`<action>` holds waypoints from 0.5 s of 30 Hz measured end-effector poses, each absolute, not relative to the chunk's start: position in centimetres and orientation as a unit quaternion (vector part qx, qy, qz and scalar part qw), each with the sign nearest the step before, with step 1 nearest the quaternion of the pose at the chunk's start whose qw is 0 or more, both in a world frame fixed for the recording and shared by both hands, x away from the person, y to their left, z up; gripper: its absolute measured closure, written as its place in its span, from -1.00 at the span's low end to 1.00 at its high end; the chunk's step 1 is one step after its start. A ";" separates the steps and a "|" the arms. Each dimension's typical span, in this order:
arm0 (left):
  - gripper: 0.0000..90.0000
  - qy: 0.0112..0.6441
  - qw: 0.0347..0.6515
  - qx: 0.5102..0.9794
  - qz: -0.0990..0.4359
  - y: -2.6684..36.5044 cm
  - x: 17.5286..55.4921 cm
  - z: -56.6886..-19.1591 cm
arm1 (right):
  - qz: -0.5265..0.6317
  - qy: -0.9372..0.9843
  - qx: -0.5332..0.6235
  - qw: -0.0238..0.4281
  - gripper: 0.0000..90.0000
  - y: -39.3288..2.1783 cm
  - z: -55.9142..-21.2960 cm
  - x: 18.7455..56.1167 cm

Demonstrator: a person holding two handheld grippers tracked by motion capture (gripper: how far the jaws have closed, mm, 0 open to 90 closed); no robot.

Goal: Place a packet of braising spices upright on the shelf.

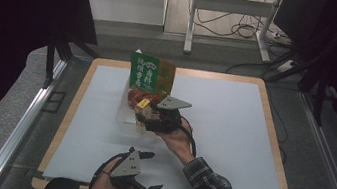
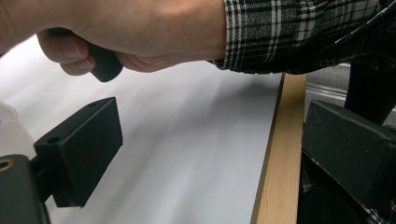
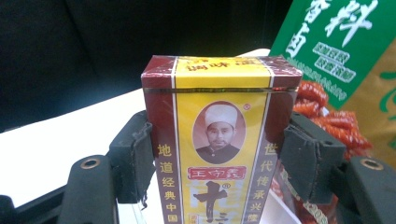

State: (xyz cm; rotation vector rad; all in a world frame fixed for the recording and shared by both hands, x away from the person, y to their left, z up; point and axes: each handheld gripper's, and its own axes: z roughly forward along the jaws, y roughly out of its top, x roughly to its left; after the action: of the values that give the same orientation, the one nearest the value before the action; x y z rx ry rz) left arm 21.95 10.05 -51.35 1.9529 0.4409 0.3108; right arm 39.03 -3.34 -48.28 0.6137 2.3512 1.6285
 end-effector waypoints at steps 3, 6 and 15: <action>-0.90 0.185 0.529 0.818 0.130 10.0 21.9 -51.4 | 0.548 0.802 0.208 0.114 -0.27 -3.4 -48.7 38.8; -0.90 0.184 0.528 0.819 0.130 10.0 21.9 -51.4 | 0.543 0.805 0.213 0.113 -0.27 -3.4 -49.1 38.8; -0.90 0.185 0.529 0.818 0.131 10.0 22.0 -51.4 | 0.527 0.814 0.217 0.110 -0.29 -3.4 -49.6 38.8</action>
State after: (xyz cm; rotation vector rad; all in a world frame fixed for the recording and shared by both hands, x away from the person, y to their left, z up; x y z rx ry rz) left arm 21.97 10.01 -51.38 1.9536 0.4416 0.3123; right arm 38.80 -3.44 -49.58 0.6384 2.3928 1.5475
